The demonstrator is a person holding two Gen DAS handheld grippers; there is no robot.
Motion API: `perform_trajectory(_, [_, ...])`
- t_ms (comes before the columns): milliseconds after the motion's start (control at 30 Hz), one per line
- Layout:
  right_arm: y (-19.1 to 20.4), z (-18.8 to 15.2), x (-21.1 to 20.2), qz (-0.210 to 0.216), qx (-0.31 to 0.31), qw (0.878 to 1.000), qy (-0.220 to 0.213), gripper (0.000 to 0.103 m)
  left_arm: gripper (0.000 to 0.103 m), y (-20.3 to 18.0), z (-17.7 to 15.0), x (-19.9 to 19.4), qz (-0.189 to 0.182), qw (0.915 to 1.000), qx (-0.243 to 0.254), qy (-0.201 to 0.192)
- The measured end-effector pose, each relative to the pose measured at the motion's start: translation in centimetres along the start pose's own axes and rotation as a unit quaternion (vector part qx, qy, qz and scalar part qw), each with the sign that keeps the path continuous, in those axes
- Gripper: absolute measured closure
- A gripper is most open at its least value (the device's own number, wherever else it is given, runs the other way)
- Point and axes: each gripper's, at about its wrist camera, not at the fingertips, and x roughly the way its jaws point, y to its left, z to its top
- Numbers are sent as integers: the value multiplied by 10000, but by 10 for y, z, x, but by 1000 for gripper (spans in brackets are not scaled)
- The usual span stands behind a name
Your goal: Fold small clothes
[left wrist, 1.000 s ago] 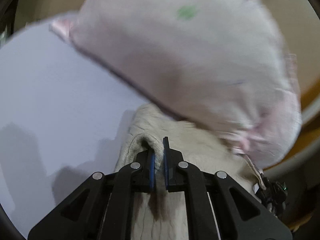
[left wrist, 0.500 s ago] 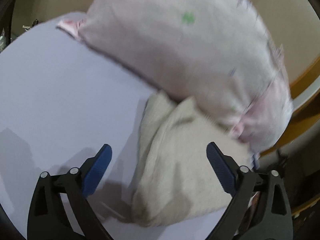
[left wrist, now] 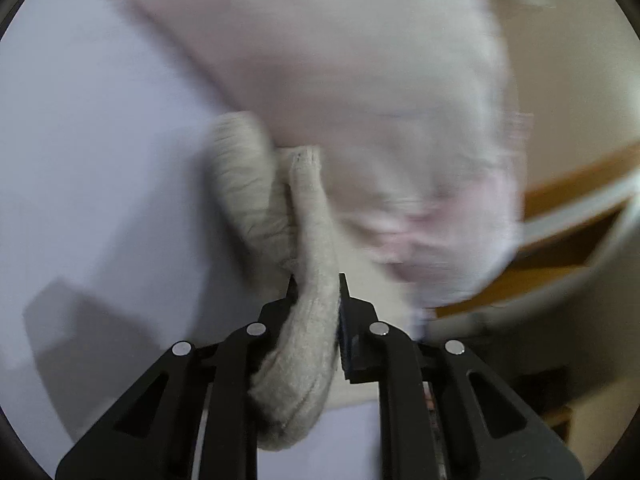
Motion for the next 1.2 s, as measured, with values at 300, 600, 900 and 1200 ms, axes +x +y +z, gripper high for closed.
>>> perform_trajectory(300, [41, 9, -67, -482, -916, 9932, -537, 2, 80, -182, -110, 225, -659, 9588, 2056, 1848])
perform_trajectory(600, [10, 18, -41, -1723, -939, 9705, 1398, 2, 30, -168, -98, 149, 80, 9707, 2380, 319])
perform_trajectory(900, [-10, -6, 0, -2339, -1014, 9414, 2210, 4, 25, -92, -97, 192, 1494, 9665, 1720, 1181])
perform_trajectory(1200, [21, -35, -9, -1815, -1548, 9515, 1943, 72, 63, -85, -86, 168, 810, 9698, 1912, 1276])
